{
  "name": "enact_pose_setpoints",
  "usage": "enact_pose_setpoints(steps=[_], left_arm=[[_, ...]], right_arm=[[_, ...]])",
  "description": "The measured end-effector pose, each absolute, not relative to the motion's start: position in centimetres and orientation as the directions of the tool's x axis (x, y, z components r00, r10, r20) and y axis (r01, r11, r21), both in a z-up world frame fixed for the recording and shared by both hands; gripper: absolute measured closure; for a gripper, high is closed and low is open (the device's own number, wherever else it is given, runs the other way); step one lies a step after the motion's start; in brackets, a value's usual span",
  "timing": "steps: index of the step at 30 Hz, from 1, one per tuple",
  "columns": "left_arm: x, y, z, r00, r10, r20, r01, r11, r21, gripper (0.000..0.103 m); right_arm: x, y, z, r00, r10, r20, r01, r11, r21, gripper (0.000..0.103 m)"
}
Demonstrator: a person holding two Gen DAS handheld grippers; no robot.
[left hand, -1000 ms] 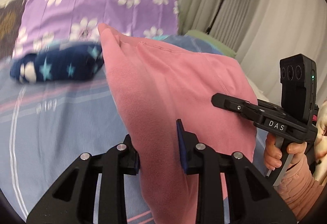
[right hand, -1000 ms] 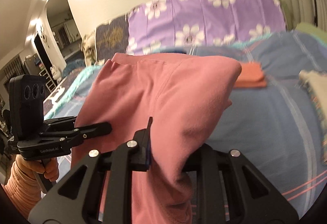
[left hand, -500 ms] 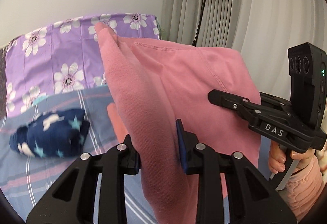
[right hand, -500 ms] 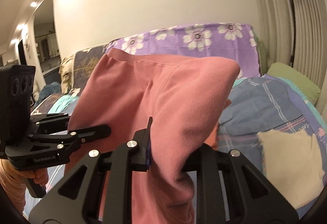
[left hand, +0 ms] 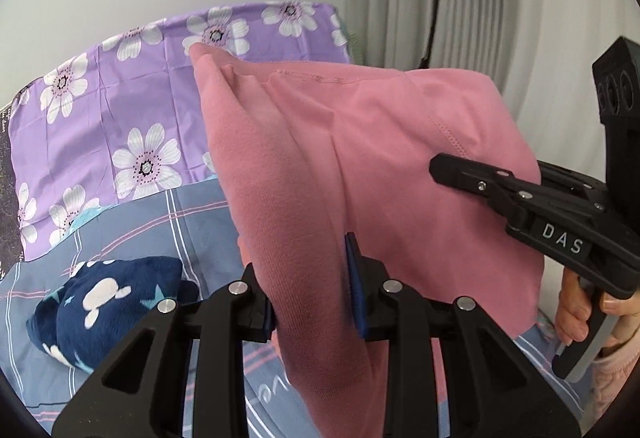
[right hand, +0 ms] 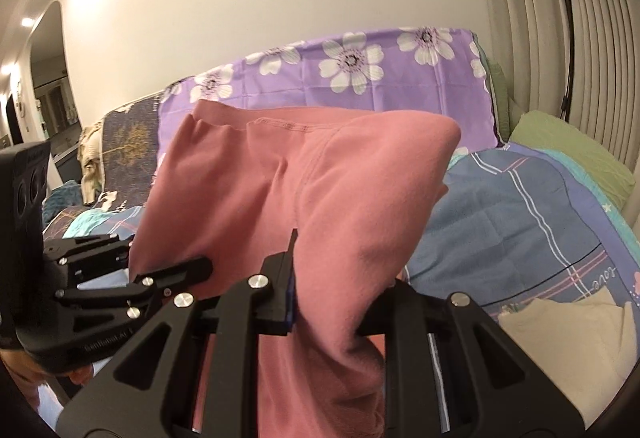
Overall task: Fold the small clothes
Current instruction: 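Lift the pink shirt end with both grippers and fold it over, then lay the folded pink shirt down and open both grippers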
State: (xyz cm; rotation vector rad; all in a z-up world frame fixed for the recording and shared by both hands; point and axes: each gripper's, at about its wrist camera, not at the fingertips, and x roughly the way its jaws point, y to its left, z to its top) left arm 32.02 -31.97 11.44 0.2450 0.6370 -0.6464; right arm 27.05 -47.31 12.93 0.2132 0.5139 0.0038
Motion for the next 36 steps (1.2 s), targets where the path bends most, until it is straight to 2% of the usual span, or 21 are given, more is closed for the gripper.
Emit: enact_pose_setpoints(steps=[6,11,12,14,15,17,20,22,24,26,30,32,34,35,36], left_arm=[[36.9,-34.4,8.6,0.640,-0.406,-0.653,0.606,0.789,0.104,0.074],[41.0,-34.4,4.9,0.634,-0.377,-0.675,0.566,0.821,0.074,0.070],[41.7,-34.3,3.9,0.635,-0.365,-0.681,0.556,0.828,0.074,0.063],[43.0,-34.0,1.3,0.639,-0.307,-0.705,0.510,0.856,0.090,0.057],[43.2,-34.1,0.4,0.633,-0.292,-0.717,0.501,0.861,0.091,0.057],[43.1,-33.8,-2.0,0.611,-0.288,-0.738,0.520,0.849,0.099,0.056],[42.4,-33.6,-4.2,0.612,-0.277,-0.741,0.546,0.826,0.142,0.044],[42.1,-33.0,-4.8,0.608,-0.300,-0.735,0.546,0.830,0.114,0.044],[41.8,-32.4,-5.1,0.597,-0.319,-0.736,0.534,0.843,0.068,0.044],[41.0,-32.0,-5.4,0.582,-0.327,-0.745,0.533,0.845,0.045,0.044],[38.5,-31.0,-5.8,0.550,-0.342,-0.762,0.558,0.829,0.031,0.042],[36.5,-30.1,-5.7,0.551,-0.359,-0.754,0.566,0.824,0.022,0.041],[34.5,-29.2,-5.3,0.568,-0.362,-0.739,0.558,0.829,0.023,0.039],[32.9,-28.6,-4.9,0.579,-0.363,-0.731,0.555,0.832,0.027,0.036],[31.4,-28.2,-4.5,0.588,-0.359,-0.725,0.551,0.834,0.034,0.028]], right_arm=[[32.8,-48.4,9.5,0.847,0.035,-0.531,0.086,0.976,0.201,0.084],[37.0,-49.5,5.8,0.827,0.047,-0.560,0.101,0.968,0.231,0.083],[37.7,-49.6,4.8,0.816,0.037,-0.577,0.117,0.967,0.226,0.080],[38.8,-49.9,2.8,0.790,-0.042,-0.612,0.194,0.964,0.184,0.063],[38.9,-50.2,1.4,0.774,-0.120,-0.622,0.267,0.952,0.148,0.049],[38.8,-50.7,-0.4,0.761,-0.119,-0.638,0.291,0.941,0.171,0.045],[38.7,-50.5,-4.0,0.691,-0.106,-0.715,0.293,0.946,0.142,0.046],[37.8,-50.4,-6.2,0.672,-0.112,-0.732,0.306,0.942,0.137,0.044],[36.8,-50.8,-6.5,0.683,-0.108,-0.723,0.339,0.923,0.183,0.039],[36.0,-51.0,-6.3,0.683,-0.113,-0.721,0.365,0.908,0.204,0.038],[32.8,-48.9,-5.2,0.689,-0.182,-0.702,0.355,0.928,0.108,0.038],[29.8,-47.3,-4.9,0.695,-0.156,-0.702,0.307,0.947,0.094,0.037],[27.1,-46.0,-4.5,0.707,-0.137,-0.694,0.282,0.954,0.100,0.035],[25.4,-45.3,-4.3,0.712,-0.130,-0.690,0.272,0.957,0.101,0.034],[23.3,-44.4,-3.9,0.723,-0.122,-0.680,0.256,0.962,0.100,0.032]])
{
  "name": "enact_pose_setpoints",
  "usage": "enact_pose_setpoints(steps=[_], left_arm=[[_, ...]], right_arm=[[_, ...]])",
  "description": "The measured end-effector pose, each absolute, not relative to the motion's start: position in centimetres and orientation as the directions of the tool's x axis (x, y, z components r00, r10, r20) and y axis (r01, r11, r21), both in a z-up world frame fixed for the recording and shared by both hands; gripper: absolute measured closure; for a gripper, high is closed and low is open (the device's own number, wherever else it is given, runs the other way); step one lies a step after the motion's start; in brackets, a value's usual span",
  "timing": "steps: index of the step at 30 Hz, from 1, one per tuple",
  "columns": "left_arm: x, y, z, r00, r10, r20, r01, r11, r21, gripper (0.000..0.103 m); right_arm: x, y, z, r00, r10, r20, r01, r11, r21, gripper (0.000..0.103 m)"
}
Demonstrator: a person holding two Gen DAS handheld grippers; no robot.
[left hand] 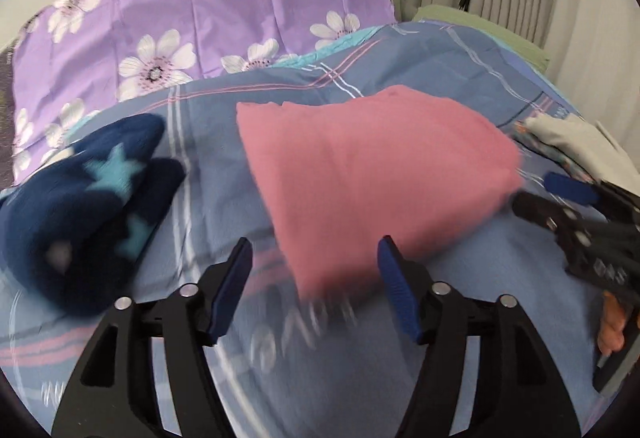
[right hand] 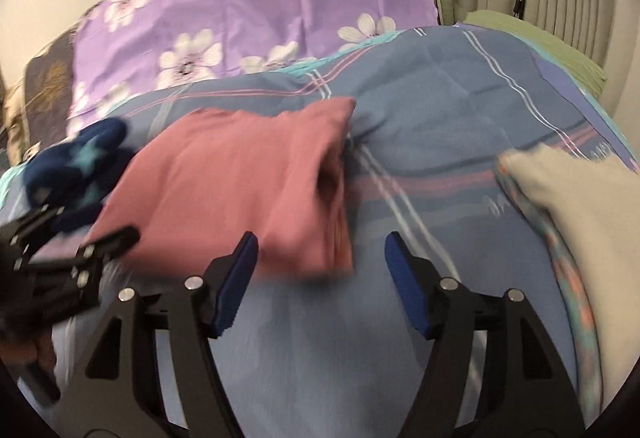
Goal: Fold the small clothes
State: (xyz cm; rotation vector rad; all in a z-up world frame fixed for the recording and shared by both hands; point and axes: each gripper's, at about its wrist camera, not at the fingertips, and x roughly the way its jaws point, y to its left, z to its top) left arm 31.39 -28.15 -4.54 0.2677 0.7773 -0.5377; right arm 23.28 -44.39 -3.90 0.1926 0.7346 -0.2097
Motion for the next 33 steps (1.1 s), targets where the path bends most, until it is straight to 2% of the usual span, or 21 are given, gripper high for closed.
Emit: enact_pose_setpoints(steps=[3,8,12,24,33], left_arm=[[26.3,-26.7,-3.1,0.624,-0.383,-0.681,0.555,0.831,0.040,0.010],[17.9,-24.0,-0.7,0.668,-0.422,-0.613,0.554,0.832,0.031,0.001],[11.8,-21.7,1.2,0.716,-0.429,-0.551,0.534,0.844,0.037,0.001],[1.5,-16.7,4.3,0.787,-0.381,-0.485,0.480,0.872,0.095,0.001],[-2.5,-14.9,4.0,0.827,-0.325,-0.460,0.432,0.889,0.150,0.001]], right_arm=[[17.7,-41.9,-2.8,0.756,-0.127,-0.642,0.222,0.973,0.069,0.028],[9.8,-39.4,-1.1,0.790,-0.167,-0.590,0.241,0.969,0.048,0.024],[3.9,-38.5,0.4,0.815,-0.165,-0.556,0.263,0.959,0.102,0.020],[-6.4,-32.7,5.3,0.858,-0.227,-0.460,0.280,0.959,0.048,0.013],[-9.1,-30.9,4.8,0.859,-0.211,-0.467,0.260,0.965,0.043,0.012]])
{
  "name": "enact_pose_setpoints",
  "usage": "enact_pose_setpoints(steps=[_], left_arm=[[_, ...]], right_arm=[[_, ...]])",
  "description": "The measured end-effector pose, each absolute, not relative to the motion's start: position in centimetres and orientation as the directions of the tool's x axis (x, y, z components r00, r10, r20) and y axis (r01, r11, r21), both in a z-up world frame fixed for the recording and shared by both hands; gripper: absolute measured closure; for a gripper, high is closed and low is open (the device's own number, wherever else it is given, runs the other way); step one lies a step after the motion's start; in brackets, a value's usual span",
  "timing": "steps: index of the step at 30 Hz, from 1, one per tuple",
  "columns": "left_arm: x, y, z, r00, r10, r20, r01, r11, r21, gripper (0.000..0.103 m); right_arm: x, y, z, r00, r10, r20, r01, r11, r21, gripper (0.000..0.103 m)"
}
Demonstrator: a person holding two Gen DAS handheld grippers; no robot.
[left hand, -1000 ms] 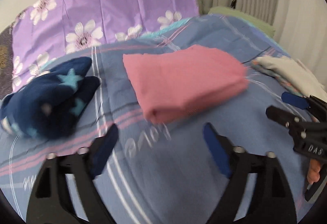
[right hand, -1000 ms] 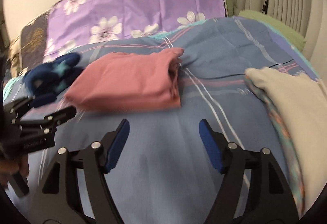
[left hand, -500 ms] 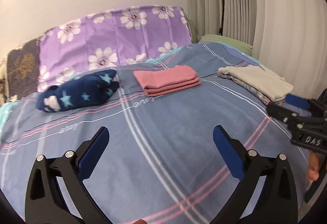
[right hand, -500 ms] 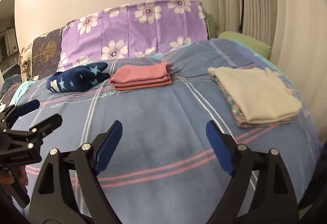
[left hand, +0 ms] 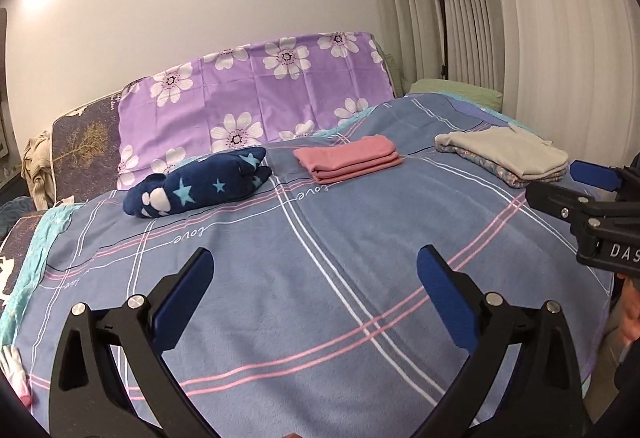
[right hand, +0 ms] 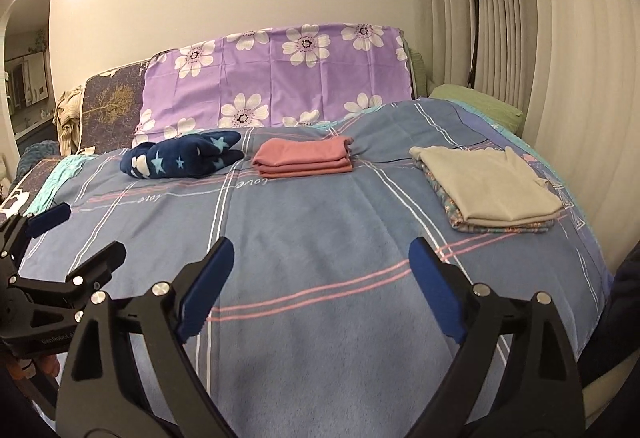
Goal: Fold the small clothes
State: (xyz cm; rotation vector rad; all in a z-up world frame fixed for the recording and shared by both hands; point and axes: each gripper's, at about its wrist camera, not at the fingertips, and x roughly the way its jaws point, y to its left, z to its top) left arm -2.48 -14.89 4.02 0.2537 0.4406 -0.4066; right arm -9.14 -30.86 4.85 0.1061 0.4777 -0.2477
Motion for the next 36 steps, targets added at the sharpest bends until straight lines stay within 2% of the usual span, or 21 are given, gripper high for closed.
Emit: enact_pose_setpoints(steps=[4,9,16,36], left_arm=[[-2.9,-14.5,3.7,0.814,-0.319,-0.485,0.424,0.898,0.121,0.001],[-3.6,-14.5,3.6,0.841,-0.288,-0.458,0.387,0.912,0.138,0.001],[-3.9,-14.9,2.7,0.845,-0.261,-0.467,0.367,0.918,0.151,0.001],[-2.9,-14.2,1.3,0.801,-0.283,-0.527,0.393,0.913,0.107,0.001]], right_arm=[[-9.6,-30.4,4.5,0.856,-0.209,-0.473,0.256,0.966,0.034,0.012],[-10.0,-30.1,4.3,0.857,-0.201,-0.474,0.245,0.969,0.033,0.012],[-9.8,-30.0,4.0,0.853,-0.201,-0.481,0.245,0.969,0.030,0.011],[-8.4,-29.1,2.5,0.832,-0.211,-0.513,0.243,0.970,-0.006,0.010]])
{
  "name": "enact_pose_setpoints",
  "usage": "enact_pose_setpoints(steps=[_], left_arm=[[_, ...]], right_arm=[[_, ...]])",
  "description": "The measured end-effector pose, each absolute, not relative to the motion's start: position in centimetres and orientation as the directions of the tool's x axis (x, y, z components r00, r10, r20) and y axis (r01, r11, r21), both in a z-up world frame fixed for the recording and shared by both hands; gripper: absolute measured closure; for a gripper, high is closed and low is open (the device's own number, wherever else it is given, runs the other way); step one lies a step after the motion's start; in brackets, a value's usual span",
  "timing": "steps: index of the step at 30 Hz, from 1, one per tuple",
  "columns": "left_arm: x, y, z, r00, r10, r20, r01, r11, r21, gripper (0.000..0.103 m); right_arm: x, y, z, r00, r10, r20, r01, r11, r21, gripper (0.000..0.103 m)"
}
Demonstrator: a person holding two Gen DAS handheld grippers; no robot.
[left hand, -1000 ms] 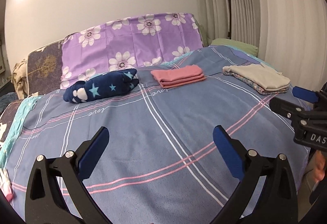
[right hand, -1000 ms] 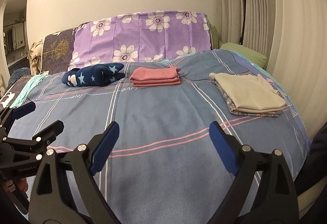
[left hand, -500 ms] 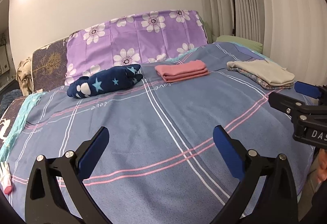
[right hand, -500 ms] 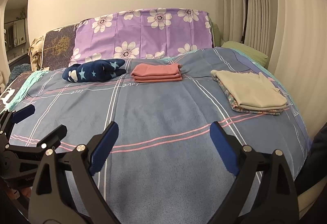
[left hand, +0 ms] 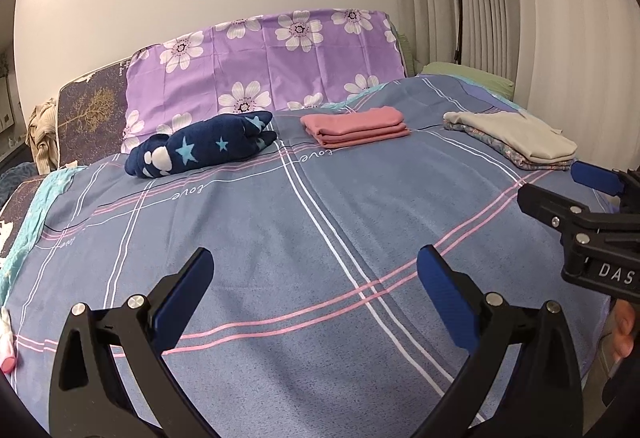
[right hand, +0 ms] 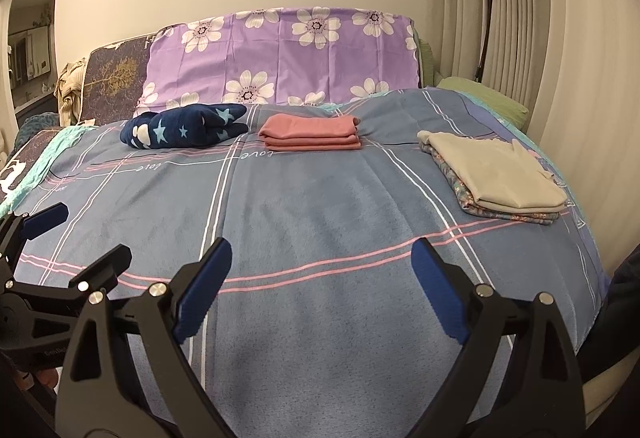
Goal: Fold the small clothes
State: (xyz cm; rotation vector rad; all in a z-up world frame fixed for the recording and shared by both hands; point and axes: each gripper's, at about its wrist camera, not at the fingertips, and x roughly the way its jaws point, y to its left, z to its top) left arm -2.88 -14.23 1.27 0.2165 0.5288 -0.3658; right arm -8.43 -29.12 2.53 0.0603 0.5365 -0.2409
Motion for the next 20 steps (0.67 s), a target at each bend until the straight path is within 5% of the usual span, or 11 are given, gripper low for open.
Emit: enact_pose_setpoints(steps=[20], left_arm=[[-3.19,-14.39,1.15,0.793,-0.290,-0.536,0.406,0.907,0.110,0.001]], right_arm=[[-8.65,-29.22,2.30,0.830,-0.218,-0.513,0.248,0.969,-0.011,0.008]])
